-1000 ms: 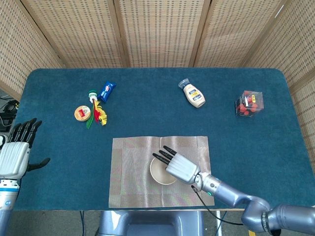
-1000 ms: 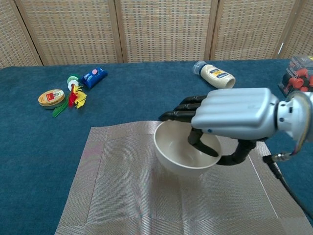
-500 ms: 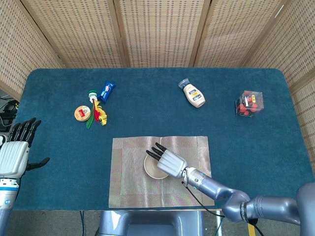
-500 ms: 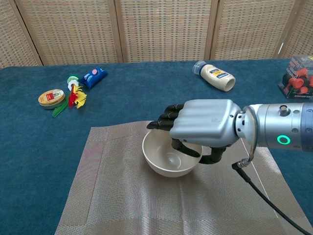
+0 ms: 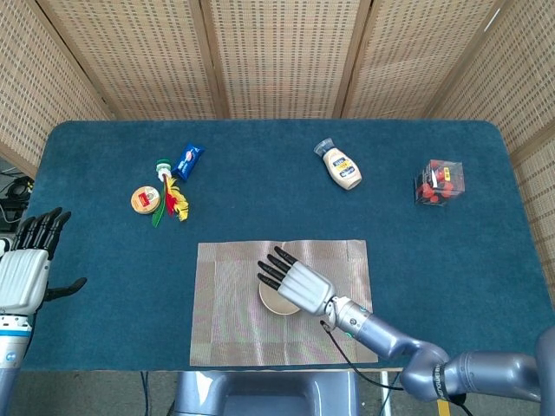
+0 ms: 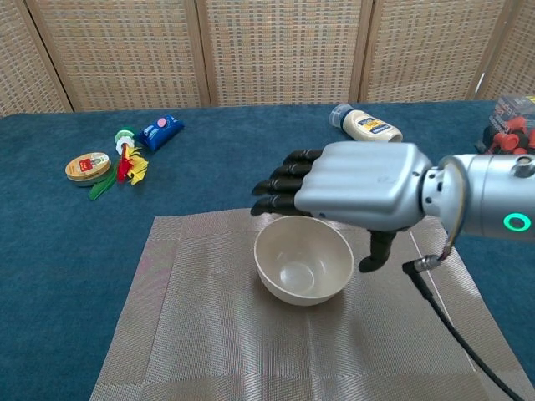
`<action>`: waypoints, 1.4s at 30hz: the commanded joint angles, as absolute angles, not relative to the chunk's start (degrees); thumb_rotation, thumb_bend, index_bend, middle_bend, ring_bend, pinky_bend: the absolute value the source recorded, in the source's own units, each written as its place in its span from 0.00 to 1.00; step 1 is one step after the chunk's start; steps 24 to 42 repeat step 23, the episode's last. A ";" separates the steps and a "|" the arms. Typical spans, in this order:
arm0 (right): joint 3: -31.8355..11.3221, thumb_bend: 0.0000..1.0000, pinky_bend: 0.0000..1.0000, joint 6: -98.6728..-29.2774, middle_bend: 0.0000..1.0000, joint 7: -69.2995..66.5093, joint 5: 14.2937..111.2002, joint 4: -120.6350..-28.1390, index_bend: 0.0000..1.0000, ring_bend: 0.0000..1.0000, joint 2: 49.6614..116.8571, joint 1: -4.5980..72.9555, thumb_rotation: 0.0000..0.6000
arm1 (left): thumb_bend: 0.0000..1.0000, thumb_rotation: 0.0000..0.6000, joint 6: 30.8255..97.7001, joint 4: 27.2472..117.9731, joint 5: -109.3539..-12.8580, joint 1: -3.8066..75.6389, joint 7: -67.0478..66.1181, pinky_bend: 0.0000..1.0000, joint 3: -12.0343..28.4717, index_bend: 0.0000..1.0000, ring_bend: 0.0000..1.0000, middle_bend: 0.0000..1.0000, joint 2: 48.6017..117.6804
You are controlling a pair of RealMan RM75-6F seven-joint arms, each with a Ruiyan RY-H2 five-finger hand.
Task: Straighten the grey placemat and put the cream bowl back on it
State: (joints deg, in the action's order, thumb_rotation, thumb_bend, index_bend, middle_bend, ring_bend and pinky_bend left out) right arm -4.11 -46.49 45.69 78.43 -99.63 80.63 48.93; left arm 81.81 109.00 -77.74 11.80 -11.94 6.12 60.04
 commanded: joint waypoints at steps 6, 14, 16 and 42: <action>0.53 0.00 0.00 -64.75 0.00 38.17 88.00 -104.25 0.02 0.00 67.58 37.36 1.00 | 0.00 1.00 85.29 108.65 -80.99 9.36 -10.25 0.00 4.72 0.00 0.00 0.00 59.75; 1.34 0.00 0.00 -86.81 0.00 16.97 89.62 -95.19 0.04 0.00 66.64 22.71 1.00 | 0.00 1.00 90.54 107.39 -82.85 4.78 -11.76 0.00 2.16 0.00 0.00 0.00 60.64; 1.36 0.00 0.00 -89.76 0.00 13.09 89.74 -91.29 0.04 0.00 67.68 20.37 1.00 | 0.00 1.00 91.45 107.20 -83.37 3.62 -11.42 0.00 1.32 0.00 0.00 0.00 60.80; 2.12 0.00 0.00 -94.05 0.00 4.69 90.91 -82.12 0.03 0.00 69.59 15.80 1.00 | 0.00 1.00 93.31 105.71 -85.34 1.18 -9.33 0.00 -0.40 0.00 0.00 0.00 60.47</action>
